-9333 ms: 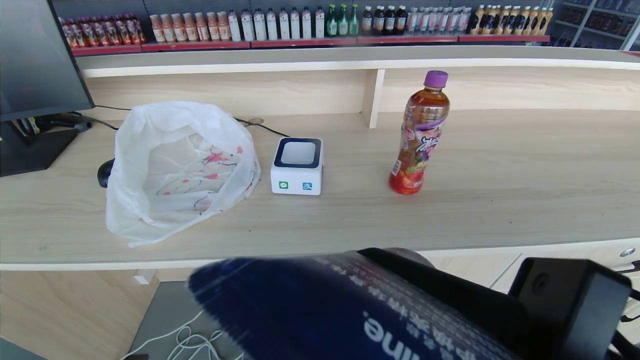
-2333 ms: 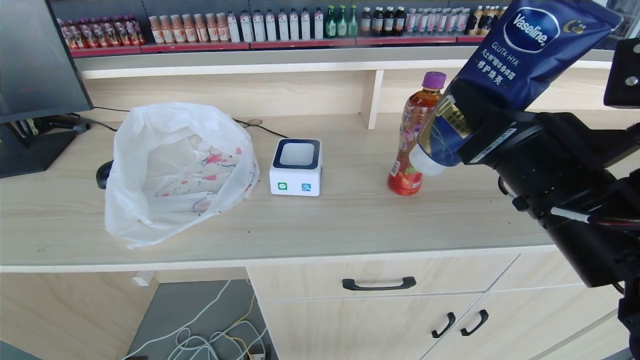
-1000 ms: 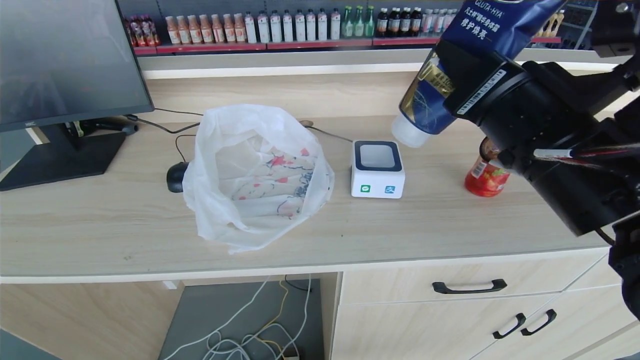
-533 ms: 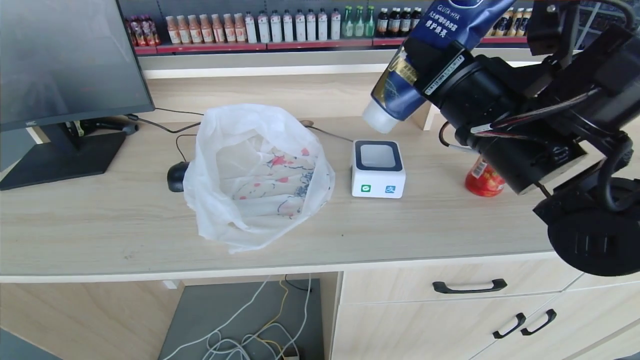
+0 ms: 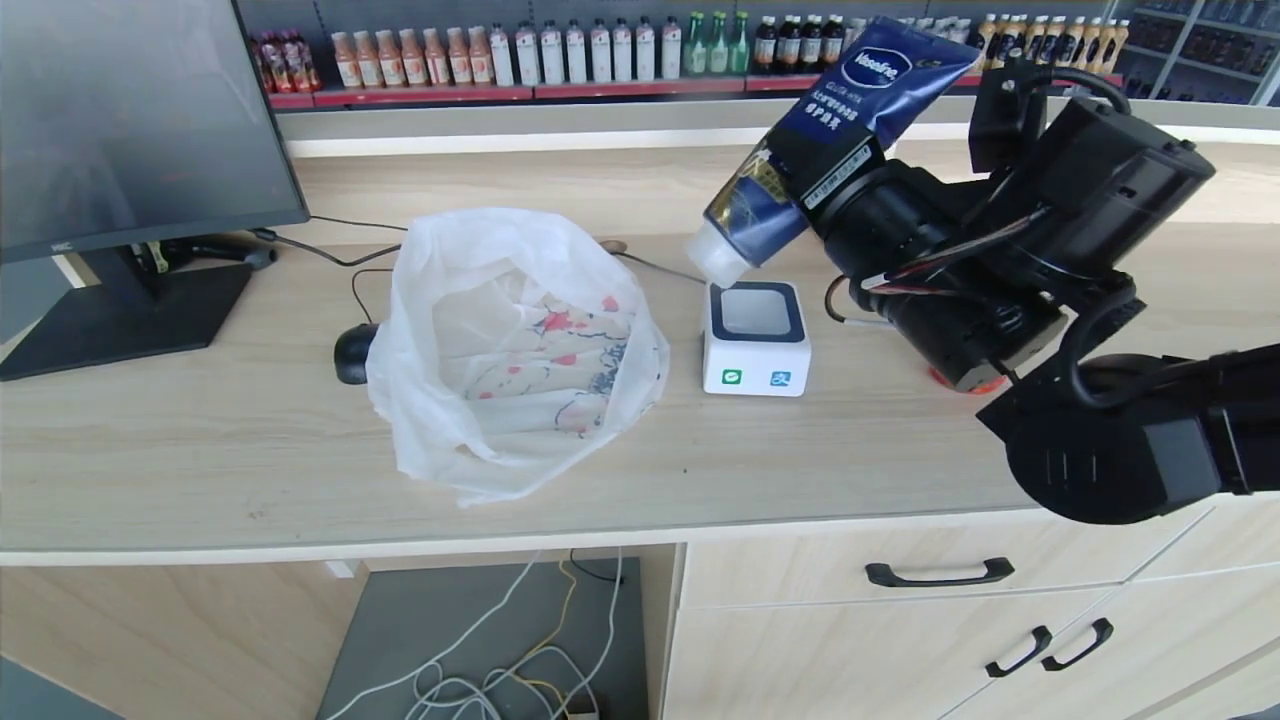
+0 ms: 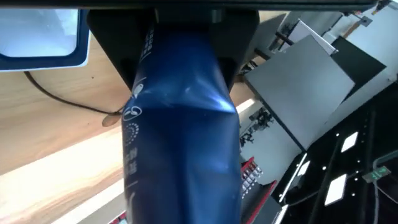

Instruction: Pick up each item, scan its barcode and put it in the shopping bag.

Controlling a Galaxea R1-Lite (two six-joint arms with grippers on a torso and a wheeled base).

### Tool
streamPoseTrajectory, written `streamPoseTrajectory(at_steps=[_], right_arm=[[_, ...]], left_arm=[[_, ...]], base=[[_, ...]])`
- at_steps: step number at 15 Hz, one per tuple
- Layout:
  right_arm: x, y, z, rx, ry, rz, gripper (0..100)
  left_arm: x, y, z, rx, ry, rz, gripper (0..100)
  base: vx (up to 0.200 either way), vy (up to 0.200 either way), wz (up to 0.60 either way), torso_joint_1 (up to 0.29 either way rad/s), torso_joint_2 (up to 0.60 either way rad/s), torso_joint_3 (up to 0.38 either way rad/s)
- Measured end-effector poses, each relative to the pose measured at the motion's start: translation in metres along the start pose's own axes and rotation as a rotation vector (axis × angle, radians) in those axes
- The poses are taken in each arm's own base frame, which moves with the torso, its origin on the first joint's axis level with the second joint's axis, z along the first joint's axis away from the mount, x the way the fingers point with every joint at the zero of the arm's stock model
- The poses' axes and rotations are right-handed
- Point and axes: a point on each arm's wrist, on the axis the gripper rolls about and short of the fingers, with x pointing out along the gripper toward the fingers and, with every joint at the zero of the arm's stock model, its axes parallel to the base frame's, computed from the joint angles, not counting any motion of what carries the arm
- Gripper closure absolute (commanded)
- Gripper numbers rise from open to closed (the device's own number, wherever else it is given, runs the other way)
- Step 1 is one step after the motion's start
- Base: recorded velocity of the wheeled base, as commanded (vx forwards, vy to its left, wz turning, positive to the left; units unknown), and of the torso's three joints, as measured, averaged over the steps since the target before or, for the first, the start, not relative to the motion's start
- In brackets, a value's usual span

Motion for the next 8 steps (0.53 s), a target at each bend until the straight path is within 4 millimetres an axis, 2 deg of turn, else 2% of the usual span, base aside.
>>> streamPoseTrajectory(at_steps=[6, 8], right_arm=[[0.004, -0.006, -0.007, 0.225, 0.057, -0.058, 100], [0.007, -0.017, -0.006, 0.285, 0.063, -0.102, 100]], left_arm=[[0.000, 0.000, 0.000, 0.000, 0.000, 0.000, 0], [0.000, 0.000, 0.000, 0.000, 0.000, 0.000, 0]], base=[[0.000, 0.000, 0.00, 0.000, 0.00, 0.000], [0.000, 0.000, 0.00, 0.000, 0.00, 0.000]])
